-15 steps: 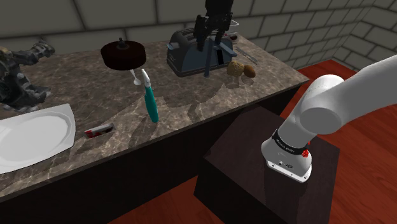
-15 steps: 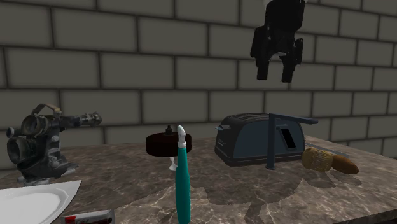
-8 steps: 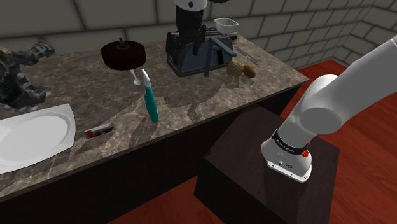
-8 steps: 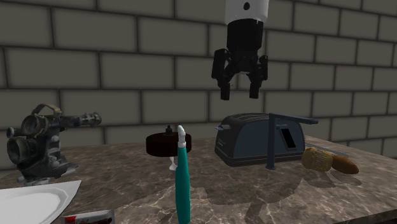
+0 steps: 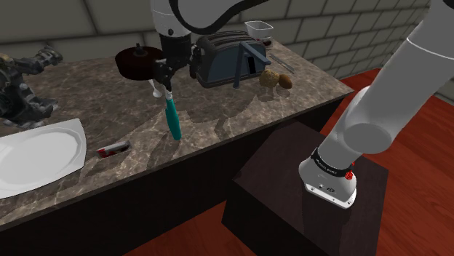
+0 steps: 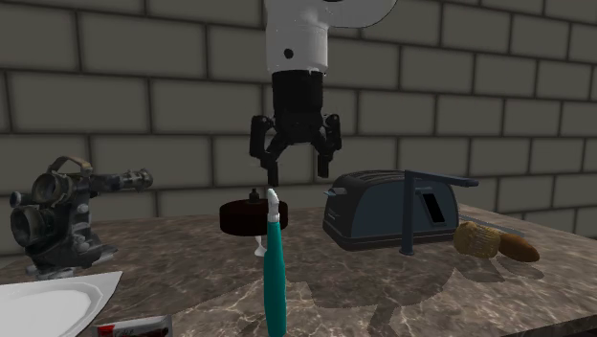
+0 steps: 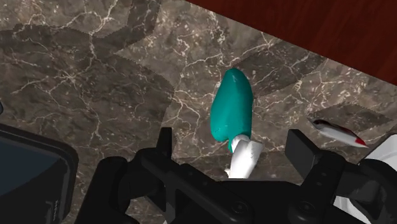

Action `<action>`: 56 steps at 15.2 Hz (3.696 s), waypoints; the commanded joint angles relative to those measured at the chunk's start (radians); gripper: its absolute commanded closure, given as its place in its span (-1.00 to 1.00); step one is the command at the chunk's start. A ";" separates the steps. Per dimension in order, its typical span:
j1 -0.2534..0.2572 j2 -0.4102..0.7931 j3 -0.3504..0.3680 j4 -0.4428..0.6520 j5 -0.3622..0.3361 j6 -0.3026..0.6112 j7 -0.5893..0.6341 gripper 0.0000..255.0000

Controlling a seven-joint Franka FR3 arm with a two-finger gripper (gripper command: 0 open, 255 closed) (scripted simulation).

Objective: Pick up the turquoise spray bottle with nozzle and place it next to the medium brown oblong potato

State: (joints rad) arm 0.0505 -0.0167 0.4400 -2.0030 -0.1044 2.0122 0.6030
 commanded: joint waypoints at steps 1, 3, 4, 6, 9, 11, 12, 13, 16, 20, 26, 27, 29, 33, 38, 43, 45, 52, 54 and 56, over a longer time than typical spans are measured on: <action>0.015 0.084 0.018 0.061 -0.053 0.002 0.058 -1.00; 0.031 0.139 0.023 0.104 -0.087 -0.002 0.091 -1.00; 0.031 0.143 0.021 0.095 -0.090 0.010 0.093 -1.00; 0.031 0.152 0.019 0.079 -0.097 0.034 0.097 -1.00; 0.030 0.168 0.016 0.057 -0.108 0.070 0.105 -1.00; 0.030 0.177 0.014 0.046 -0.115 0.089 0.109 -1.00; 0.030 0.177 0.014 0.045 -0.115 0.089 0.109 -1.00; 0.030 0.177 0.014 0.046 -0.115 0.089 0.109 -1.00; 0.030 0.177 0.014 0.046 -0.115 0.089 0.109 -1.00; 0.030 0.177 0.014 0.046 -0.115 0.089 0.109 1.00; 0.030 0.177 0.014 0.046 -0.115 0.089 0.109 1.00; 0.030 0.177 0.014 0.046 -0.115 0.089 0.109 1.00; 0.030 0.171 0.015 0.053 -0.111 0.077 0.105 1.00; 0.028 0.151 0.017 0.084 -0.096 0.029 0.091 1.00; 0.027 0.130 0.019 0.128 -0.080 -0.032 0.076 1.00; 0.026 0.116 0.021 0.178 -0.069 -0.094 0.062 1.00; 0.026 0.111 0.021 0.200 -0.065 -0.120 0.058 1.00; 0.027 0.103 0.023 0.285 -0.057 -0.211 0.044 1.00; 0.028 0.103 0.024 0.312 -0.056 -0.237 0.041 1.00; 0.029 0.104 0.025 0.340 -0.056 -0.264 0.039 1.00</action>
State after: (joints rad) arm 0.0785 0.0852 0.4638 -1.6807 -0.1600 1.7636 0.6421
